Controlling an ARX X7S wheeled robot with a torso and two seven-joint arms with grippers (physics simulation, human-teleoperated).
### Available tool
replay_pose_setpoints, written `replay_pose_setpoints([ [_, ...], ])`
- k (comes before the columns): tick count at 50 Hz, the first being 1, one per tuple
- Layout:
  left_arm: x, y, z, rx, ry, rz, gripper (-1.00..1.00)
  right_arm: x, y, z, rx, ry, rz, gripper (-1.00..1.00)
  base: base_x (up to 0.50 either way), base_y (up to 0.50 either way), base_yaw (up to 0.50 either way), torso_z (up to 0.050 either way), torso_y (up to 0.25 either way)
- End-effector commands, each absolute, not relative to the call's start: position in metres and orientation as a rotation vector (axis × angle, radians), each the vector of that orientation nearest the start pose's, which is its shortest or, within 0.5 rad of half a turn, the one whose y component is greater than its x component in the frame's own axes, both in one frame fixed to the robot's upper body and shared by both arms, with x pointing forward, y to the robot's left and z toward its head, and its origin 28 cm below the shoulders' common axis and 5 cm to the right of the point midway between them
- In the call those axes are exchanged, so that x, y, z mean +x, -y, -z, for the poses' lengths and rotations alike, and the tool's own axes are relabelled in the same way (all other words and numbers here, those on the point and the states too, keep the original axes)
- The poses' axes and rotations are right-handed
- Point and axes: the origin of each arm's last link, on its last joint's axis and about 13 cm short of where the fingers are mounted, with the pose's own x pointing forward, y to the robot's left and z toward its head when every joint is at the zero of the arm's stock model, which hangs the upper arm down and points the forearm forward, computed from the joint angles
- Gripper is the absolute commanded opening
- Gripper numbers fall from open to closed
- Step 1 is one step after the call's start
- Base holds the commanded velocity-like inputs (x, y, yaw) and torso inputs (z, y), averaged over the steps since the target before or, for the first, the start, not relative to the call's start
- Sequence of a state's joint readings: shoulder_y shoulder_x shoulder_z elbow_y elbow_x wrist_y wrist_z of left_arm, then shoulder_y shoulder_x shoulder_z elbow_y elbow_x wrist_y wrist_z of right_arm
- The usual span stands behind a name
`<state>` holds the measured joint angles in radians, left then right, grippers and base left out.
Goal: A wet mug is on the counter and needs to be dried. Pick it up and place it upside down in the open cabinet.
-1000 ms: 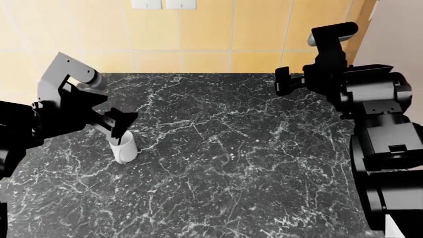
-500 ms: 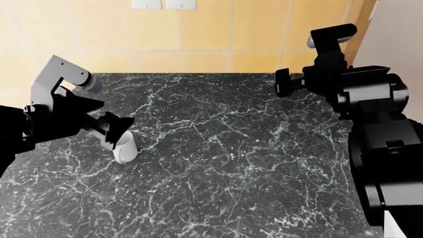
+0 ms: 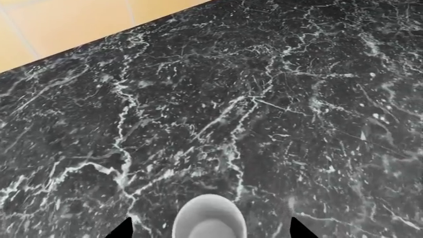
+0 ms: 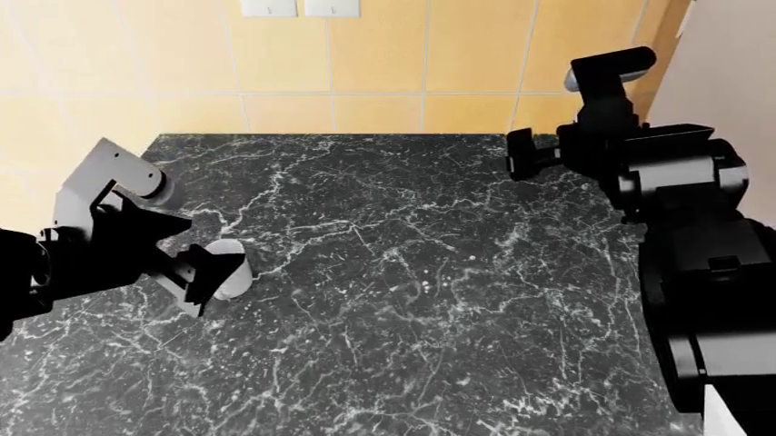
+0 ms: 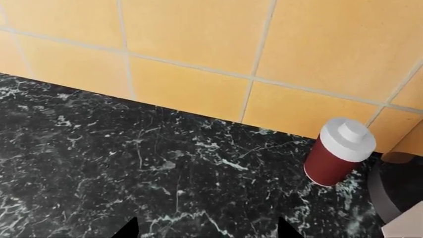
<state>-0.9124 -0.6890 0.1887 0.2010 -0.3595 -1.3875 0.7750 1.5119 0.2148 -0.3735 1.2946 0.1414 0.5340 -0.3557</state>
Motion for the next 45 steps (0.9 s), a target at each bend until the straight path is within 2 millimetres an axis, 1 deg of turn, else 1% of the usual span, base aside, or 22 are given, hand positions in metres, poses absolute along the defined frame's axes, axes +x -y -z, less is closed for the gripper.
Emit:
replay_pose_setpoints([
  [1, 0.282, -0.343, -0.23, 0.208, -0.526, 0.591, 1.0, 0.42, 0.186, -0.237, -0.148, -0.381, -0.153, 1.0, 0.0, 0.0, 0.0, 0.0, 0.0],
  [8, 0.289, -0.342, -0.219, 0.201, -0.544, 0.575, 1.0, 0.42, 0.188, -0.235, -0.146, -0.383, -0.146, 1.0, 0.0, 0.0, 0.0, 0.0, 0.0],
  [25, 0.29, -0.341, -0.206, 0.189, -0.559, 0.58, 1.0, 0.42, 0.186, -0.235, -0.142, -0.379, -0.155, 1.0, 0.0, 0.0, 0.0, 0.0, 0.0],
  [35, 0.295, -0.343, -0.194, 0.178, -0.579, 0.549, 1.0, 0.42, 0.186, -0.235, -0.147, -0.376, -0.155, 1.0, 0.0, 0.0, 0.0, 0.0, 0.0],
  [45, 0.295, -0.342, -0.188, 0.181, -0.59, 0.545, 1.0, 0.421, 0.185, -0.238, -0.149, -0.369, -0.159, 1.0, 0.0, 0.0, 0.0, 0.0, 0.0],
])
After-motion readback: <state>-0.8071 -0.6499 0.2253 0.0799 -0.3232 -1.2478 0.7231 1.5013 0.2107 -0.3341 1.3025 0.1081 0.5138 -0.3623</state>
